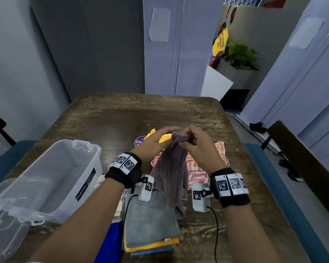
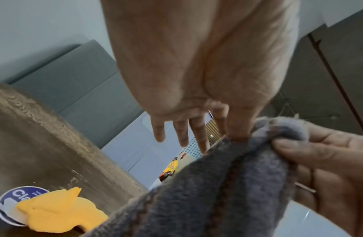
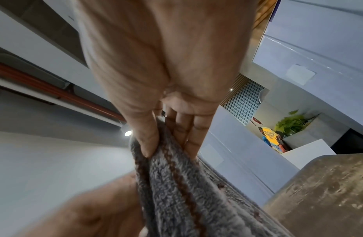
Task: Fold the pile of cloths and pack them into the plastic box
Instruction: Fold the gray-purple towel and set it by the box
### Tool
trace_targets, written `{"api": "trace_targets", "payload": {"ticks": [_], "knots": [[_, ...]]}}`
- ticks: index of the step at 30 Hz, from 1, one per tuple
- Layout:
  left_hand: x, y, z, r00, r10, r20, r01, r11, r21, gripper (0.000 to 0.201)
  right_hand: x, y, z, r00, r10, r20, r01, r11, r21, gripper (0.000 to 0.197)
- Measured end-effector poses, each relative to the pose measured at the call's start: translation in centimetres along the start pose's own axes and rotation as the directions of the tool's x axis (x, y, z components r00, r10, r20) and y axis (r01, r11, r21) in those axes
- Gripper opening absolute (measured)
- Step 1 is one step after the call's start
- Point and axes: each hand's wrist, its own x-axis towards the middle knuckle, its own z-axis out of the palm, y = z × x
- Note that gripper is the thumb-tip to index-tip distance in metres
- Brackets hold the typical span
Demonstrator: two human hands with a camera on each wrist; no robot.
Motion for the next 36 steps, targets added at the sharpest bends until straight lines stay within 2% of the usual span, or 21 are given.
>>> {"api": "trace_targets", "payload": {"ticks": [1,3,5,7,9,11,14,18,22,26,30,34,36], "knots": [[0.1,-0.3,0.0,0.999,0.008,0.040,-0.011,0.997,0.072,0.040,-0.1,-0.2,-0.3,1.000,-0.008,0.013,0.008,1.000,0.008,0.023],[0.1,-0.5,0.4,0.999,0.031,0.044,-0.034,0.998,0.056,0.032,0.0,-0.5,-1.0,0.999,-0.024,0.024,0.024,1.000,-0.015,0.026],[0.0,0.4,0.6,0.997,0.058,-0.046,-0.061,0.996,-0.065,0.014,0.3,-0.5,-1.7,0.999,-0.035,0.000,0.035,0.994,-0.108,0.029],[0.5,1.4,0.6,0.983,0.082,-0.167,-0.102,0.988,-0.117,0.018,0.6,-0.4,-2.4,1.000,0.000,0.002,0.000,0.981,-0.194,0.019],[1.4,2.3,0.2,0.962,0.126,-0.244,-0.150,0.985,-0.080,0.025,0.6,-0.2,-2.8,0.998,0.045,0.054,-0.033,0.978,-0.207,0.006],[2.1,3.1,-0.5,0.951,0.149,-0.272,-0.159,0.987,-0.014,0.023,0.4,0.2,-2.6,0.996,0.052,0.071,-0.039,0.985,-0.165,0.006],[2.6,4.0,-1.5,0.938,0.168,-0.303,-0.143,0.984,0.104,0.023,0.1,0.2,-2.4,1.000,0.028,-0.015,-0.028,0.998,-0.055,0.011],[2.4,3.8,-2.4,0.911,0.171,-0.376,-0.078,0.965,0.250,0.034,-0.3,-0.2,-2.6,0.994,0.008,-0.108,0.005,0.993,0.116,0.028],[2.2,2.7,-4.4,0.832,0.199,-0.518,0.016,0.924,0.381,0.031,-0.7,0.0,-2.9,0.983,0.015,-0.181,0.020,0.981,0.191,0.043],[2.1,2.0,-6.7,0.756,0.222,-0.616,0.131,0.870,0.475,0.038,-1.3,0.9,-3.2,0.982,0.035,-0.184,0.002,0.981,0.194,0.046],[1.6,2.1,-8.3,0.654,0.209,-0.727,0.181,0.890,0.418,0.045,-1.7,1.9,-3.1,0.986,0.058,-0.155,-0.038,0.991,0.125,0.044],[1.6,1.9,-9.7,0.497,0.166,-0.852,0.234,0.920,0.316,0.042,-2.0,4.5,-2.0,0.986,0.094,-0.139,-0.099,0.995,-0.029,0.023],[1.6,1.8,-10.3,0.473,0.151,-0.868,0.265,0.915,0.303,0.045,-2.4,6.3,-1.0,0.988,0.101,-0.120,-0.120,0.980,-0.161,0.020]]}}
